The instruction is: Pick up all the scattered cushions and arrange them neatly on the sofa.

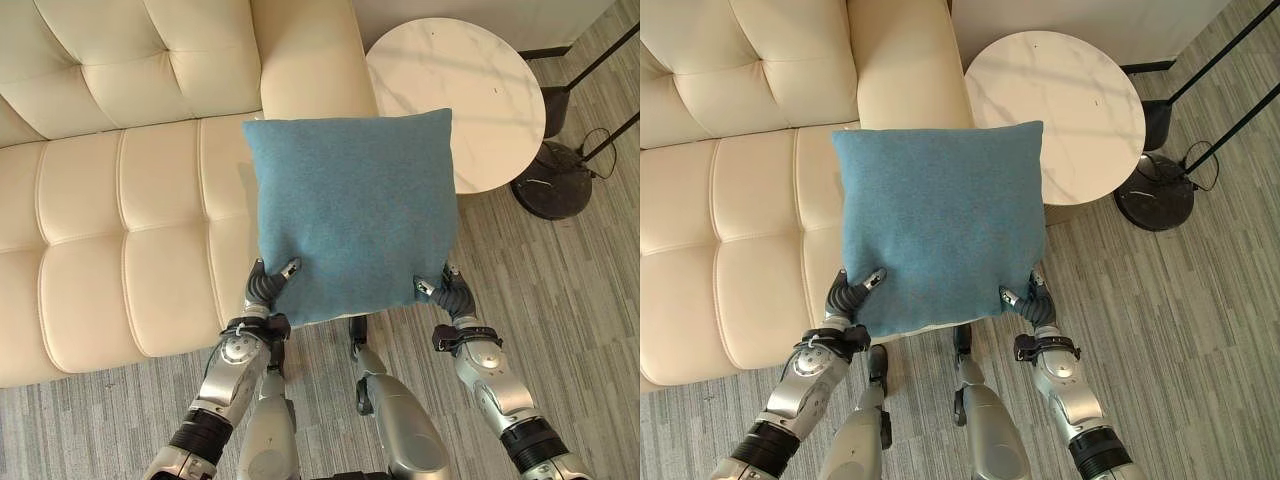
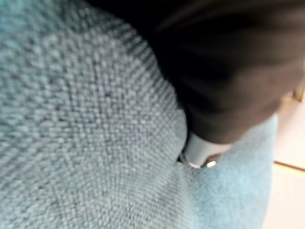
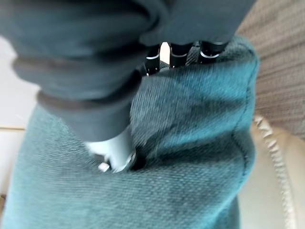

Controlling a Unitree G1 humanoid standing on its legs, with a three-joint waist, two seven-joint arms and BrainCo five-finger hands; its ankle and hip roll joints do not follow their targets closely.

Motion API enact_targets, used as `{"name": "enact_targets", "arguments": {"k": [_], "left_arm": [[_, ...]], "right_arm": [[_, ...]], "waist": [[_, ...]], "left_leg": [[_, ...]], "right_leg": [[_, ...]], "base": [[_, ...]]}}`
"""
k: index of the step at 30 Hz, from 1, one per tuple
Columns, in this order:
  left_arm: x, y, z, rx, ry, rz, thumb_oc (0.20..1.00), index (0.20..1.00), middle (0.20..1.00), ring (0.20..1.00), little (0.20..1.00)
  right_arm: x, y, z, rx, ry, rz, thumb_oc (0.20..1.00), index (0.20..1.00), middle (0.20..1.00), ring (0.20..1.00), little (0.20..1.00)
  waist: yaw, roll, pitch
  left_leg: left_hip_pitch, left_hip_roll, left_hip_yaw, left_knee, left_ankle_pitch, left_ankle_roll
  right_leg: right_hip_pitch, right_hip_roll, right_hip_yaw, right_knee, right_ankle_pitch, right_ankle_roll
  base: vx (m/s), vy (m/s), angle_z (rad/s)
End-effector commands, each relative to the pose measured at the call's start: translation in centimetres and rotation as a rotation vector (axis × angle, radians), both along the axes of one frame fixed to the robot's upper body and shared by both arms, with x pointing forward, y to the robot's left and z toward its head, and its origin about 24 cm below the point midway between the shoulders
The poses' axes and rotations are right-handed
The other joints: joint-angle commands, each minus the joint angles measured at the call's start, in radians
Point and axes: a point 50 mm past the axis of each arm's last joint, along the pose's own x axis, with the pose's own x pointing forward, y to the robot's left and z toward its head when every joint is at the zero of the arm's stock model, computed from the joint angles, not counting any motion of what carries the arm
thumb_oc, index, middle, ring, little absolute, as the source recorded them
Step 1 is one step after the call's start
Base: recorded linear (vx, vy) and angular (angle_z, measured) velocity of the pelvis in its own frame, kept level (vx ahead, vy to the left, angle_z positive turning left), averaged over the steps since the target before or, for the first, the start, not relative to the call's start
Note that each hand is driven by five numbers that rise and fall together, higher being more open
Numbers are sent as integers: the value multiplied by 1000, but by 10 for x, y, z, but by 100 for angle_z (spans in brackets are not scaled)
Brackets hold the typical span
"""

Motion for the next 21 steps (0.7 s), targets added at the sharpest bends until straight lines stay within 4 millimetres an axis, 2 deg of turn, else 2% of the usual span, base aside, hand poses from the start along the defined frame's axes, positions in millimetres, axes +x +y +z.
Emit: {"name": "enact_targets", "arguments": {"k": [1,8,13,19,20,21], "left_arm": [[-1,-9,24,31,-149,-71,200,200,200,200,200],[-3,-1,22,28,-132,-82,200,200,200,200,200],[-5,3,21,19,-125,-80,200,200,200,200,200],[-5,9,20,3,-113,-54,200,200,200,200,200],[-5,6,13,-5,-81,-51,200,200,200,200,200],[-5,6,13,-5,-81,-51,200,200,200,200,200]], "right_arm": [[12,7,12,-24,-50,-16,1000,1000,1000,1000,1000],[36,-13,21,7,-40,-136,1000,1000,1000,1000,1000],[46,-16,22,59,-22,-177,1000,1000,1000,1000,1000],[53,1,28,204,-32,-155,1000,1000,1000,1000,1000],[49,25,25,349,-25,-71,1000,1000,1000,1000,1000],[48,25,25,349,-25,-71,1000,1000,1000,1000,1000]], "waist": [[42,-36,-46],[67,-29,-38],[81,-18,-36],[96,0,-36],[97,4,-40],[96,4,-40]], "left_leg": [[-26,-22,36,27,-72,32],[-42,-30,26,32,-70,34],[-54,-33,23,31,-66,32],[-66,-37,18,30,-60,31],[-67,-36,15,30,-60,32],[-67,-36,15,30,-60,32]], "right_leg": [[60,-96,-14,30,-207,72],[54,-99,-12,31,-205,68],[44,-100,-13,29,-204,66],[36,-100,-12,29,-207,64],[35,-98,-12,32,-210,62],[35,-98,-12,32,-210,62]], "base": [[5,-14,4],[0,0,0],[13,-8,3],[11,0,1],[35,-3,4],[33,-3,1]]}}
